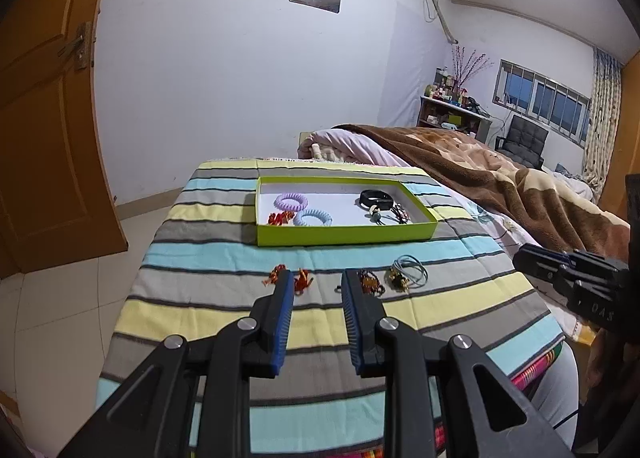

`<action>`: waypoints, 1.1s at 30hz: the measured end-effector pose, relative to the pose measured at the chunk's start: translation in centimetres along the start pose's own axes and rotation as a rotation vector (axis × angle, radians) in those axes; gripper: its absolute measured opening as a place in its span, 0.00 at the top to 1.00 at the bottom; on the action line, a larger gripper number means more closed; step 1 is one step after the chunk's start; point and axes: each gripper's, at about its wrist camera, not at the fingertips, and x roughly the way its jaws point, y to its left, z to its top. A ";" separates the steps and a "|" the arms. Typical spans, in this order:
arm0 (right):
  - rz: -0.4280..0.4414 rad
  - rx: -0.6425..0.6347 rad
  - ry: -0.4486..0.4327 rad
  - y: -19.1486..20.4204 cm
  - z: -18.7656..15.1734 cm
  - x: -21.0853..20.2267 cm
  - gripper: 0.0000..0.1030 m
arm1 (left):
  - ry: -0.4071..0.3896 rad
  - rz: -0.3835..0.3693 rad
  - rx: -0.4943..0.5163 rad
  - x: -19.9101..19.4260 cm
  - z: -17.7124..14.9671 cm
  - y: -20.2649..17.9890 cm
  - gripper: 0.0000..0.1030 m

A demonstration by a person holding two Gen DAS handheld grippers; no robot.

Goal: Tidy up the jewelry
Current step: 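Withdraw both tools from the box back toward the jewelry row, then grasp the red beaded hair clip with the left tool while the right tool grasps the grey hair ties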

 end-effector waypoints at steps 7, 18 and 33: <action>0.016 0.005 0.014 0.5 -1.1 -0.2 0.85 | 0.010 0.009 -0.020 -0.6 -0.9 0.5 0.70; 0.033 0.003 0.035 0.4 -1.1 0.9 0.85 | 0.016 0.004 -0.023 -0.1 -1.1 0.5 0.66; 0.052 -0.025 0.097 -0.5 -0.2 5.0 0.85 | 0.051 -0.005 -0.033 4.3 -0.4 1.1 0.66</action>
